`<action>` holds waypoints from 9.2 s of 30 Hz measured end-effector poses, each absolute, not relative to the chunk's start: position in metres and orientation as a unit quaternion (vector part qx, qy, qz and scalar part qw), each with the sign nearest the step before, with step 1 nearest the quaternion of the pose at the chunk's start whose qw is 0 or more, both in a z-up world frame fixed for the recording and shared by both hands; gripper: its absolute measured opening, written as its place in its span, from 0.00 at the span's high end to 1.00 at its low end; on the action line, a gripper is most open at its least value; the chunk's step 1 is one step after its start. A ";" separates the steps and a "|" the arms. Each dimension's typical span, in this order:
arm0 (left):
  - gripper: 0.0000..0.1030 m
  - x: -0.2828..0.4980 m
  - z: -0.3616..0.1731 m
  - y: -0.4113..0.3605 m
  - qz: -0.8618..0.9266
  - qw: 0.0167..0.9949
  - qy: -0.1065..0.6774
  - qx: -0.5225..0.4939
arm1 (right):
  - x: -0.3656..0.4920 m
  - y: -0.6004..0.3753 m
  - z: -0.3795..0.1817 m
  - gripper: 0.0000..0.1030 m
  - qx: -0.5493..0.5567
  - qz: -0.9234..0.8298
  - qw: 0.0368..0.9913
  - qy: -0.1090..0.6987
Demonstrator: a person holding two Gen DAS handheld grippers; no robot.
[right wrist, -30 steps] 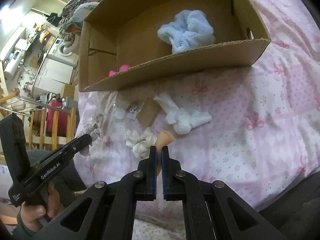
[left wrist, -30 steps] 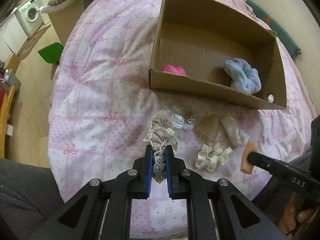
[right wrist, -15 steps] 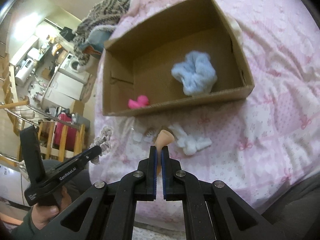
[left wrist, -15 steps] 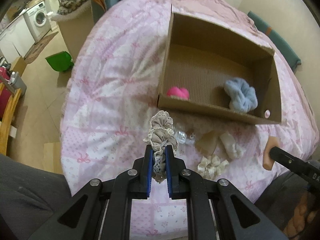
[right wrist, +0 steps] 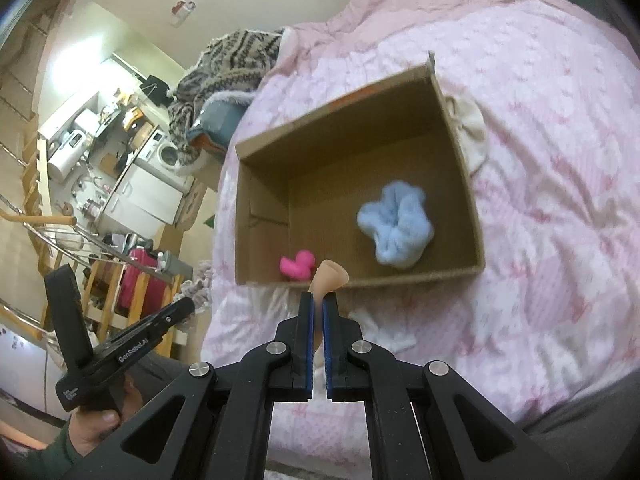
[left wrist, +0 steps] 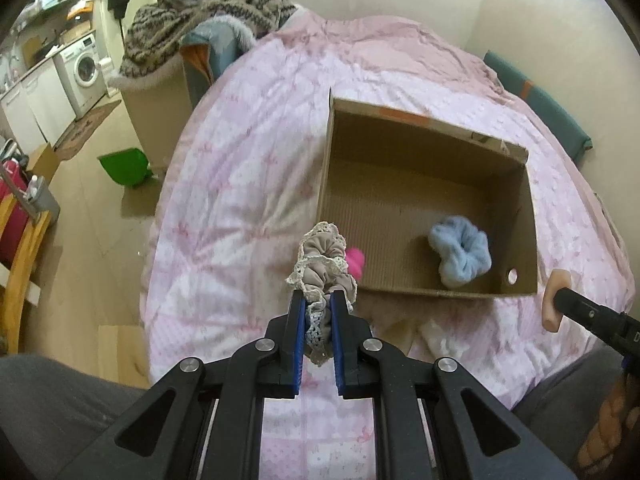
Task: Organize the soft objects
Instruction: 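Carry the lace scrunchie with the left tool and tan cylinder with the right tool into the box, then open the left tool to drop the lace scrunchie while the right tool releases the cylinder, then withdraw both tools from the box toward the items on the bed, then grasp the cream lace scrunchie with the left tool and lift it, then grasp the white cloth with the right tool while the left tool holds the scrunchie, then carry the cream scrunchie with the left tool and white cloth with the right tool into the box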
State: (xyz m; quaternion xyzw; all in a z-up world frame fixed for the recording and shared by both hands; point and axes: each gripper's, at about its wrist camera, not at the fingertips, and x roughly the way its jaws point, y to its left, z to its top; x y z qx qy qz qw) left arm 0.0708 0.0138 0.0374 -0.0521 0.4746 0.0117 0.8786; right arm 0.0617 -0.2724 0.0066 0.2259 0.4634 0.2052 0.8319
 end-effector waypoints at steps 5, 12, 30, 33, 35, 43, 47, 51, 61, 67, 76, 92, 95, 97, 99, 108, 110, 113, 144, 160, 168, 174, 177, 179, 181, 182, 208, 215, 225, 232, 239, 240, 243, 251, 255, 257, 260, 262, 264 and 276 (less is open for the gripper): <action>0.89 0.084 0.049 0.009 0.011 0.884 0.465 -0.042 | 0.073 -0.276 0.019 0.94 0.228 0.209 0.839 0.448; 0.89 0.109 0.056 -0.003 0.003 0.888 0.460 -0.024 | 0.090 -0.276 0.027 0.94 0.223 0.203 0.846 0.439; 0.89 0.165 0.047 -0.022 -0.010 0.890 0.456 -0.002 | 0.144 -0.271 0.027 0.94 0.209 0.196 0.853 0.436; 0.89 0.172 0.044 -0.022 -0.010 0.890 0.457 -0.002 | 0.152 -0.271 0.023 0.94 0.208 0.195 0.852 0.439; 0.89 0.178 0.041 -0.024 -0.011 0.890 0.456 0.003 | 0.156 -0.270 0.019 0.94 0.207 0.194 0.851 0.441; 0.89 0.202 0.003 -0.035 -0.045 0.871 0.489 -0.011 | 0.167 -0.266 -0.019 0.94 0.194 0.174 0.844 0.468; 0.89 0.204 -0.015 -0.040 -0.042 0.871 0.490 0.004 | 0.169 -0.264 -0.035 0.94 0.188 0.171 0.838 0.483; 0.89 0.207 -0.021 -0.041 -0.036 0.871 0.489 0.001 | 0.173 -0.259 -0.043 0.94 0.177 0.166 0.838 0.488; 0.89 0.208 -0.030 -0.035 -0.041 0.863 0.503 -0.004 | 0.177 -0.246 -0.053 0.94 0.152 0.169 0.836 0.500; 0.89 0.208 -0.035 -0.037 -0.034 0.859 0.510 -0.001 | 0.177 -0.245 -0.053 0.94 0.148 0.167 0.836 0.501; 0.84 0.205 -0.037 -0.045 -0.040 0.858 0.512 0.011 | 0.178 -0.241 -0.052 0.93 0.143 0.176 0.837 0.498; 0.35 0.198 -0.020 -0.050 -0.050 0.876 0.479 0.013 | 0.172 -0.257 -0.040 0.31 0.184 0.171 0.852 0.459; 0.35 0.199 -0.019 -0.049 -0.048 0.877 0.478 0.017 | 0.172 -0.260 -0.038 0.30 0.183 0.165 0.855 0.456; 0.35 0.200 -0.020 -0.048 -0.047 0.875 0.482 0.015 | 0.173 -0.260 -0.039 0.30 0.184 0.163 0.853 0.459; 0.35 0.200 -0.021 -0.047 -0.044 0.874 0.483 0.013 | 0.172 -0.261 -0.039 0.30 0.186 0.163 0.853 0.459; 0.35 0.191 -0.012 -0.038 -0.029 0.879 0.476 0.008 | 0.168 -0.266 -0.033 0.30 0.194 0.158 0.857 0.451; 0.35 0.188 -0.009 -0.037 -0.027 0.880 0.474 0.006 | 0.164 -0.267 -0.030 0.30 0.197 0.159 0.857 0.448; 0.35 0.181 -0.003 -0.034 -0.025 0.883 0.470 0.005 | 0.158 -0.268 -0.027 0.30 0.193 0.157 0.859 0.448; 0.35 0.091 0.003 -0.006 -0.014 0.876 0.482 -0.032 | 0.076 -0.270 -0.032 0.30 0.190 0.128 0.845 0.484; 0.35 0.084 -0.055 -0.005 -0.041 0.815 0.576 -0.055 | 0.084 -0.281 -0.067 0.30 0.228 0.087 0.815 0.526; 0.35 0.075 -0.095 -0.076 -0.128 0.766 0.630 -0.018 | 0.087 -0.281 -0.072 0.30 0.230 0.082 0.811 0.532; 0.35 0.071 -0.113 -0.106 -0.129 0.766 0.629 0.030 | 0.085 -0.286 -0.070 0.30 0.237 0.081 0.811 0.529; 0.42 0.071 -0.115 -0.106 -0.124 0.769 0.626 0.026 | 0.085 -0.290 -0.071 0.30 0.244 0.078 0.810 0.528; 0.67 0.072 -0.114 -0.102 -0.119 0.771 0.625 0.025 | 0.086 -0.291 -0.072 0.30 0.247 0.078 0.808 0.528; 0.76 0.070 -0.111 -0.097 -0.122 0.772 0.623 0.022 | 0.087 -0.291 -0.073 0.30 0.249 0.078 0.807 0.529; 0.80 0.069 -0.108 -0.094 -0.123 0.774 0.621 0.020 | 0.087 -0.290 -0.073 0.30 0.248 0.078 0.807 0.530; 0.84 0.057 -0.042 -0.015 -0.032 0.827 0.560 -0.038 | 0.108 -0.239 -0.144 0.31 0.299 0.058 0.716 0.628; 0.84 0.058 -0.045 -0.012 -0.035 0.822 0.565 -0.056 | 0.112 -0.223 -0.143 0.71 0.233 0.043 0.737 0.633; 0.84 0.058 -0.039 -0.011 -0.046 0.824 0.562 -0.063 | 0.084 -0.223 -0.092 0.79 0.235 0.096 0.759 0.599; 0.84 0.055 -0.023 -0.008 -0.046 0.831 0.551 -0.053 | 0.061 -0.236 -0.041 0.79 0.243 0.128 0.785 0.554; 0.84 0.075 0.007 -0.017 -0.049 0.848 0.527 -0.034 | 0.060 -0.262 0.001 0.79 0.224 0.140 0.823 0.503; 0.84 0.079 0.011 -0.018 -0.050 0.850 0.524 -0.031 | 0.063 -0.265 0.004 0.79 0.223 0.138 0.826 0.499; 0.84 0.093 0.017 -0.022 -0.050 0.854 0.518 -0.019 | 0.071 -0.274 0.011 0.79 0.222 0.131 0.835 0.487; 0.84 0.122 0.025 -0.025 -0.040 0.862 0.506 -0.011 | 0.096 -0.291 0.006 0.79 0.221 0.111 0.845 0.474; 0.84 0.136 0.029 -0.025 -0.031 0.868 0.496 -0.007 | 0.107 -0.293 0.007 0.79 0.211 0.107 0.854 0.464; 0.84 0.143 0.028 -0.025 -0.025 0.869 0.494 -0.006 | 0.112 -0.295 0.007 0.79 0.206 0.106 0.857 0.461; 0.84 0.151 0.026 -0.026 -0.017 0.870 0.493 -0.003 | 0.120 -0.296 0.004 0.79 0.192 0.103 0.860 0.461; 0.84 0.156 0.022 -0.027 -0.012 0.870 0.493 -0.003 | 0.126 -0.297 0.000 0.79 0.183 0.102 0.860 0.465; 0.84 0.161 0.019 -0.029 -0.010 0.867 0.497 -0.004 | 0.131 -0.299 -0.003 0.79 0.181 0.101 0.859 0.468; 0.83 0.179 -0.003 -0.043 -0.011 0.864 0.504 0.009 | 0.144 -0.298 -0.031 0.79 0.198 0.101 0.847 0.483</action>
